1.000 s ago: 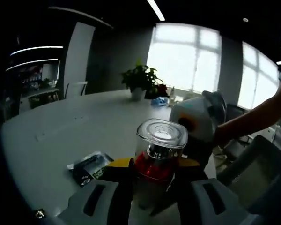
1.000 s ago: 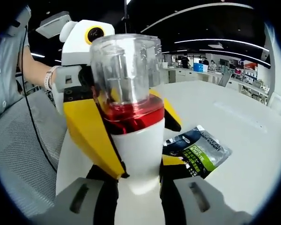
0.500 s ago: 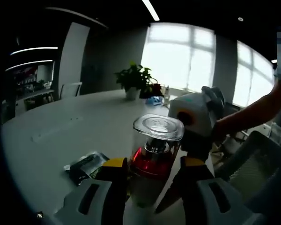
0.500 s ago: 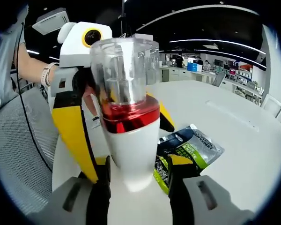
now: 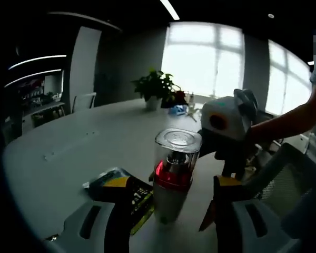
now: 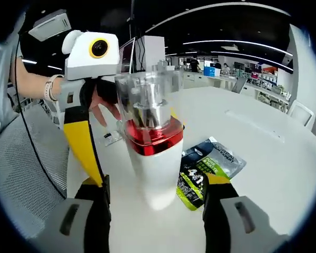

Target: Arrange the skincare products in the storage area until every visible bottle or jar stands upright without overlapping.

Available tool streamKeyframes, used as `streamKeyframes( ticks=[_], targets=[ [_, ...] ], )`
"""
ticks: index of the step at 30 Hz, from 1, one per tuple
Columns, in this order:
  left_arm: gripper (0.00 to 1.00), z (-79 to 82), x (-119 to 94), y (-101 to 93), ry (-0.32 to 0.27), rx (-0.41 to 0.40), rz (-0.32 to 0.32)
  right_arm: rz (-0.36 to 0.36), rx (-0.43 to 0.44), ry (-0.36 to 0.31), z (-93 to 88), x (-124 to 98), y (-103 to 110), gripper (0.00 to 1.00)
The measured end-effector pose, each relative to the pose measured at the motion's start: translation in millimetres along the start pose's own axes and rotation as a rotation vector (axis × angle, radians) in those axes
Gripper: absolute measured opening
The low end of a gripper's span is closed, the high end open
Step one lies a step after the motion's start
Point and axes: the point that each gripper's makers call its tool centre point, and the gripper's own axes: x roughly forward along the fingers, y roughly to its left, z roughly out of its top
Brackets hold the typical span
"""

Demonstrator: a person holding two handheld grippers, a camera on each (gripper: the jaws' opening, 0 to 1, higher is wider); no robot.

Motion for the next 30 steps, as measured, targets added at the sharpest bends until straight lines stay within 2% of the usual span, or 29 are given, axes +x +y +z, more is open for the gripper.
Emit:
streamKeyframes(
  ticks=[6, 12, 20, 23, 25, 27, 30],
  targets=[
    [0.68, 6.4, -14.5, 4.3, -0.024, -0.007, 0.037, -0.045, 0.028, -0.002, 4.1, -9.2, -3.0, 0.82],
    [0.76, 4.6, -29.5, 9.8, -0.01, 0.005, 0.067, -0.072, 0.049, -0.006, 7.8, -17.6, -2.7, 0.88],
    [0.85, -0.5, -47.6, 19.1, -0.002, -0.004, 0.101, -0.09, 0.057, -0.034, 24.3, -28.6, 3.6, 0.99],
    [0.85, -6.5, -55.0, 24.5, 0.017, -0.008, 0.111, -0.092, 0.042, -0.026, 27.4, -32.0, 6.3, 0.99],
    [0.88, -7.4, -60.2, 28.4, 0.02, -0.005, 0.131, -0.097, 0.037, -0.012, 27.7, -33.9, 7.2, 0.99],
    [0.91, -6.4, -65.1, 28.9, 0.015, -0.012, 0.135, -0.106, 0.028, -0.02, 31.3, -36.8, 7.6, 0.99],
    [0.95, -8.0, -71.7, 29.3, 0.028, 0.018, 0.146, -0.122, 0.026, -0.033, 37.4, -41.3, 6.7, 0.99]
  ],
)
